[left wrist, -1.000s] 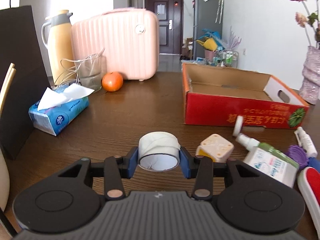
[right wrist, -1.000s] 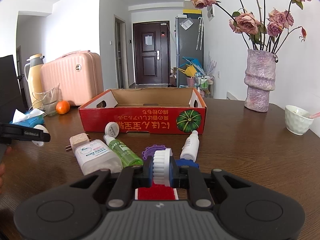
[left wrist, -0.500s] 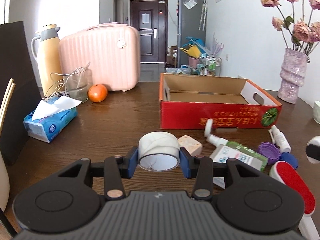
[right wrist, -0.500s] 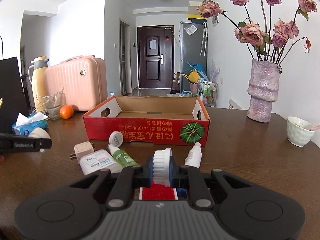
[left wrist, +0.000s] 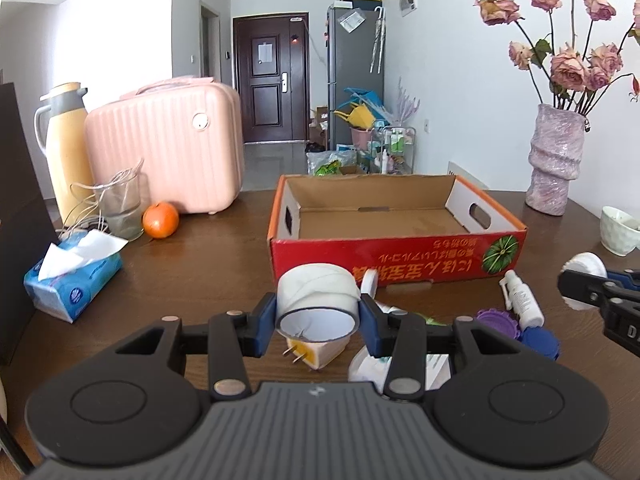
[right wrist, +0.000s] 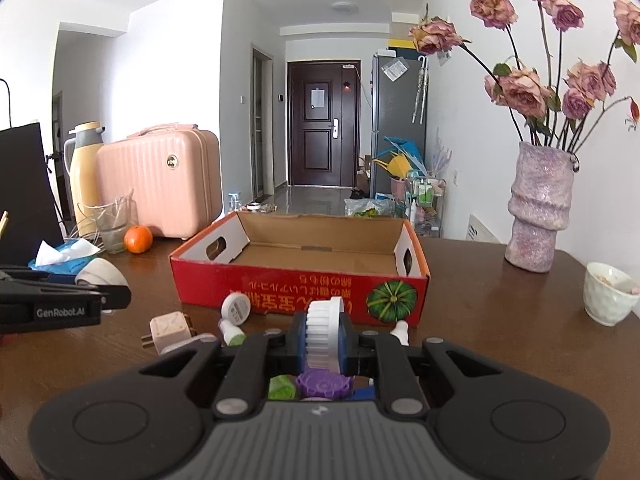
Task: Organize rigid objects
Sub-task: 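Carry the tape roll and brush head over the red cardboard box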
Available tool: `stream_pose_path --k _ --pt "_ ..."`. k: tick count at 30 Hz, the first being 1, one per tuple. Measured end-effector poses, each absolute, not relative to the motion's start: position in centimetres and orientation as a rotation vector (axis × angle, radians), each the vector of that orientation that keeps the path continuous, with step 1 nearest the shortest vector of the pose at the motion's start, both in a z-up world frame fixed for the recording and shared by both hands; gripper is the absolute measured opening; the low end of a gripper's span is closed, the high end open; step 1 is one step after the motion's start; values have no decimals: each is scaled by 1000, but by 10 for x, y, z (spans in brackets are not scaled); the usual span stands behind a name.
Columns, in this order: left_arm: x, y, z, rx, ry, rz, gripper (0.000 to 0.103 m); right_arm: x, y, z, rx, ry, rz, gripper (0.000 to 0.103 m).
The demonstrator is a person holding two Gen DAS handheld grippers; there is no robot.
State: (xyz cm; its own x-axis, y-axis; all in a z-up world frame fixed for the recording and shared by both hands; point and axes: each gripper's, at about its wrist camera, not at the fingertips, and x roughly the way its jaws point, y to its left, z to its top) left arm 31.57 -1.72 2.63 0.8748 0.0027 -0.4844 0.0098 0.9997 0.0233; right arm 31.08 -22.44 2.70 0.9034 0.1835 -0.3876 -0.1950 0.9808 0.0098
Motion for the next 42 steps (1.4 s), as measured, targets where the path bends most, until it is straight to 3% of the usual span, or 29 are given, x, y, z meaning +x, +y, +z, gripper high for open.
stream_pose_path --k 42 --pt "434 -55 49 -40 457 5 44 455 -222 57 4 386 230 14"
